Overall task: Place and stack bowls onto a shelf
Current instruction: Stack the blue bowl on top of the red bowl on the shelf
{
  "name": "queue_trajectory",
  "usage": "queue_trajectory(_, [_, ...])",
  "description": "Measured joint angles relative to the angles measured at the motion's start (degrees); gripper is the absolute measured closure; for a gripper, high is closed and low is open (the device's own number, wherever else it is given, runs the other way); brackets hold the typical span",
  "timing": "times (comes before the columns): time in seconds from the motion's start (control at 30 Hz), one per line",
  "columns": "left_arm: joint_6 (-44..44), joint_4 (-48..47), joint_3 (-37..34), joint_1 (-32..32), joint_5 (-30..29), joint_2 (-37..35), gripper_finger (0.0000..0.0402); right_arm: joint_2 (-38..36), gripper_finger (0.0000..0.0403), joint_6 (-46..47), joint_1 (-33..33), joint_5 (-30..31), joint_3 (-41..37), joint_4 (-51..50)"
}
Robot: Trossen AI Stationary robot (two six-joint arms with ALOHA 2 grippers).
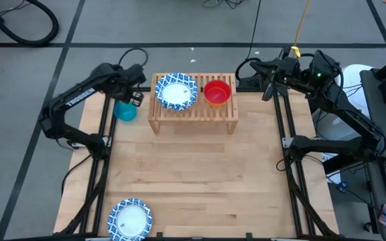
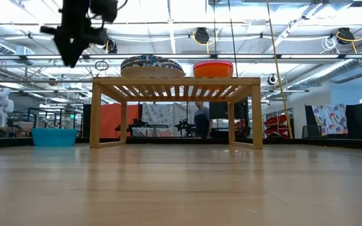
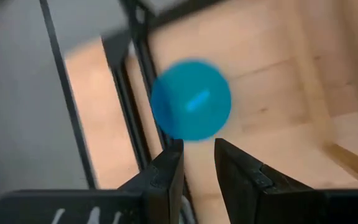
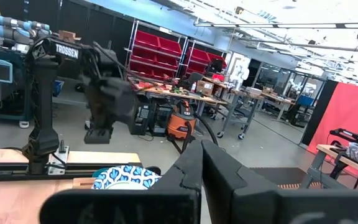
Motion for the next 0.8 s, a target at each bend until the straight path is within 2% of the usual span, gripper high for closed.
queue_trajectory(0.27, [-20.09, 0.06, -9.73, 8.13, 2.14, -0.02, 0.0304, 0.02, 0.0403, -0.16, 0.00, 0.01, 0.00, 0.05])
queue_trajectory(0.43, [-30.57, 0.23, -14.41, 12.67, 8.36, -0.02, 0.0304, 0.00, 0.0403, -0.30, 0.00, 0.01, 0.00, 0.57])
queue_trajectory(0.63, [-37.63, 3.58, -19.74, 14.21, 8.73, -0.04, 0.0304, 0.02, 0.0403, -0.33, 0.00, -0.03, 0.00, 0.66])
queue_trajectory(0.8, [-45.62, 13.28, -23.52, 14.04, 9.64, -0.04, 0.0304, 0.02, 0.0403, -0.32, 0.00, -0.04, 0.00, 0.47])
